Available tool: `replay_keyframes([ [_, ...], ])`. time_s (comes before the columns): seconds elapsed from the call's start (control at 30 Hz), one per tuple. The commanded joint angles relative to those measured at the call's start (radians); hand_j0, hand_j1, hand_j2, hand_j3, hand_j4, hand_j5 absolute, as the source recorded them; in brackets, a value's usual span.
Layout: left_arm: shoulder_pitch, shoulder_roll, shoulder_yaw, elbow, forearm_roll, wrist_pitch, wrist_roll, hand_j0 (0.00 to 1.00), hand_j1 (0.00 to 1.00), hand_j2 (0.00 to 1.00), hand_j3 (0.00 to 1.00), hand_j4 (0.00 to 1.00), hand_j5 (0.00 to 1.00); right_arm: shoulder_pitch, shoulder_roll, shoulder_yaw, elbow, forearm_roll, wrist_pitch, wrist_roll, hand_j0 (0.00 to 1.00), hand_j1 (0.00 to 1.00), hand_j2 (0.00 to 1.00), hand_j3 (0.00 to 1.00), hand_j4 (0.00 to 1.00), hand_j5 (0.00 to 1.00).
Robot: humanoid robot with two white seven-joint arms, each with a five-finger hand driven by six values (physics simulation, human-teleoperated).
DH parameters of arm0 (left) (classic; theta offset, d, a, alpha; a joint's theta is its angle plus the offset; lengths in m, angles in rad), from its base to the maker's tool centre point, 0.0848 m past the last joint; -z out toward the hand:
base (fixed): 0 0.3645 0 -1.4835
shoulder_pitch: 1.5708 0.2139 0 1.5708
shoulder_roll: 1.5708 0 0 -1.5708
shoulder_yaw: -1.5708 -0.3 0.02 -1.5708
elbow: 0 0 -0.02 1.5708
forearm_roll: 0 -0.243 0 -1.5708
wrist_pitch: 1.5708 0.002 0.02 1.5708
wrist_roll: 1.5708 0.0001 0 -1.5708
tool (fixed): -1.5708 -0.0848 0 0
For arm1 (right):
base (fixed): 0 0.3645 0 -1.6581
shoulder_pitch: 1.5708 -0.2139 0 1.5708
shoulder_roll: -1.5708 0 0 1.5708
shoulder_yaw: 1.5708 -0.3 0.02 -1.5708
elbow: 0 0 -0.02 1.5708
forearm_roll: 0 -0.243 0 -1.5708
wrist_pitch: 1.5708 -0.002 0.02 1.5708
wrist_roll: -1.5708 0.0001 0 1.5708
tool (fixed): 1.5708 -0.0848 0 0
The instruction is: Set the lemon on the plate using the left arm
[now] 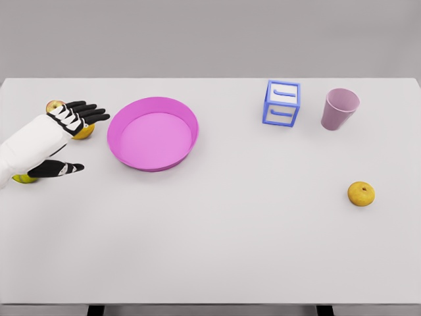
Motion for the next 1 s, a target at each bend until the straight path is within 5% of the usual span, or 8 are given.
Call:
replay_keyframes([
  [0.0, 0.000, 0.000, 0.002, 0.000, 0.005, 0.002, 0.001, 1.00, 1.00, 1.00, 1.00, 1.00, 1.00, 0.000, 0.000, 0.000, 0.001, 0.000, 0.000, 0.000, 1.00, 1.00, 1.00, 1.00, 1.00, 1.00],
  [0.3, 0.002, 0.000, 0.052, 0.007, 0.005, 0.002, -0.002, 1.00, 1.00, 1.00, 1.00, 1.00, 1.00, 0.000, 0.000, 0.000, -0.001, 0.000, 0.000, 0.000, 1.00, 1.00, 1.00, 1.00, 1.00, 1.00],
  [0.33, 0.000, 0.000, 0.052, 0.007, 0.005, 0.002, -0.032, 1.00, 1.00, 1.00, 1.00, 1.00, 1.00, 0.000, 0.000, 0.000, 0.001, 0.000, 0.000, 0.000, 1.00, 1.00, 1.00, 1.00, 1.00, 1.00],
  [0.4, -0.006, 0.004, 0.064, 0.006, 0.019, 0.002, -0.255, 1.00, 1.00, 1.00, 1.00, 1.00, 1.00, 0.000, 0.000, 0.000, -0.001, 0.000, 0.000, 0.000, 1.00, 1.00, 1.00, 1.00, 1.00, 1.00],
  [0.47, -0.020, 0.005, 0.090, 0.000, 0.065, 0.002, -0.276, 1.00, 1.00, 1.00, 1.00, 1.00, 1.00, 0.000, 0.000, 0.000, 0.001, 0.000, 0.000, 0.000, 1.00, 1.00, 1.00, 1.00, 1.00, 1.00],
  [0.63, -0.153, 0.004, 0.133, -0.005, 0.092, 0.002, -0.276, 1.00, 1.00, 1.00, 1.00, 1.00, 1.00, 0.000, 0.000, 0.000, 0.001, 0.000, 0.000, 0.000, 1.00, 1.00, 1.00, 1.00, 1.00, 1.00],
  [0.83, -0.155, 0.010, 0.100, -0.010, 0.091, 0.002, -0.276, 1.00, 1.00, 1.00, 1.00, 1.00, 1.00, 0.000, 0.000, 0.000, 0.001, 0.000, 0.000, 0.000, 1.00, 1.00, 1.00, 1.00, 1.00, 1.00],
  [0.97, -0.173, 0.005, -0.011, -0.007, 0.065, 0.002, -0.276, 1.00, 1.00, 1.00, 1.00, 1.00, 1.00, 0.000, 0.000, 0.000, 0.001, 0.000, 0.000, 0.000, 1.00, 1.00, 1.00, 1.00, 1.00, 1.00],
])
